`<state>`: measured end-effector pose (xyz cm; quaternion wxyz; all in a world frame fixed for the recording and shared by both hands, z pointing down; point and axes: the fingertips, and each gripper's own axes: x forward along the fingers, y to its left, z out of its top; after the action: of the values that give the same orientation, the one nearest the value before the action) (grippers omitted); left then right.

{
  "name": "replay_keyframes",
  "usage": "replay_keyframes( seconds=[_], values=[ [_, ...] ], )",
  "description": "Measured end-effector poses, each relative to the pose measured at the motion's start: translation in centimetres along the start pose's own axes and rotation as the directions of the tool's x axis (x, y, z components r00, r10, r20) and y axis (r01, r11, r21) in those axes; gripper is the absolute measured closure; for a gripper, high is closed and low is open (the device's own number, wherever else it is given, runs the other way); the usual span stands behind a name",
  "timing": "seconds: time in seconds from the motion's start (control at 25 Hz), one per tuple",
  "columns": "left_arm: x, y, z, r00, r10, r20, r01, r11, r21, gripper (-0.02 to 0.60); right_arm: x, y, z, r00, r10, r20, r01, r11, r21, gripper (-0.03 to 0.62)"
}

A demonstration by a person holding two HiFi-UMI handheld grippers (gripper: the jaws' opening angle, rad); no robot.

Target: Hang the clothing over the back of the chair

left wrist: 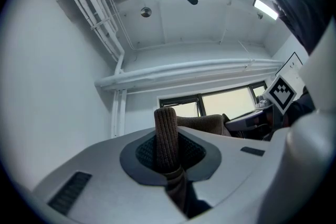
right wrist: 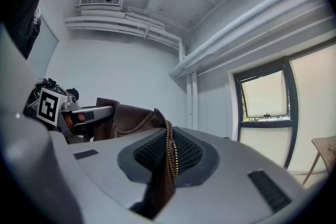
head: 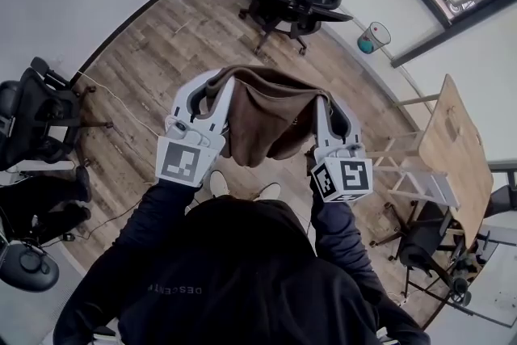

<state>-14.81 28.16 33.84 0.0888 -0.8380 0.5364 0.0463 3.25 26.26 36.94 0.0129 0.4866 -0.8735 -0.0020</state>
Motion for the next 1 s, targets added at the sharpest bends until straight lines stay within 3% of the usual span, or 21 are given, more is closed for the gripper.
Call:
replay_keyframes(
  seconds=[0.36,1.0],
  values=[
    [-0.1,1.7,0.6,0.997,-0.063,0.036,0.063,0.998,0.005,0.532,0.5,1.4,0.5,0.997,-0.071,0.011,0.071,0.997,-0.002,0.548],
    [7.9,2.8,-0.4,0.999,-0.033,0.033,0.032,0.999,0.031,0.532,6.1,-4.7,0.8,0.999,-0.022,0.024,0.022,1.0,0.006,0.549]
  ],
)
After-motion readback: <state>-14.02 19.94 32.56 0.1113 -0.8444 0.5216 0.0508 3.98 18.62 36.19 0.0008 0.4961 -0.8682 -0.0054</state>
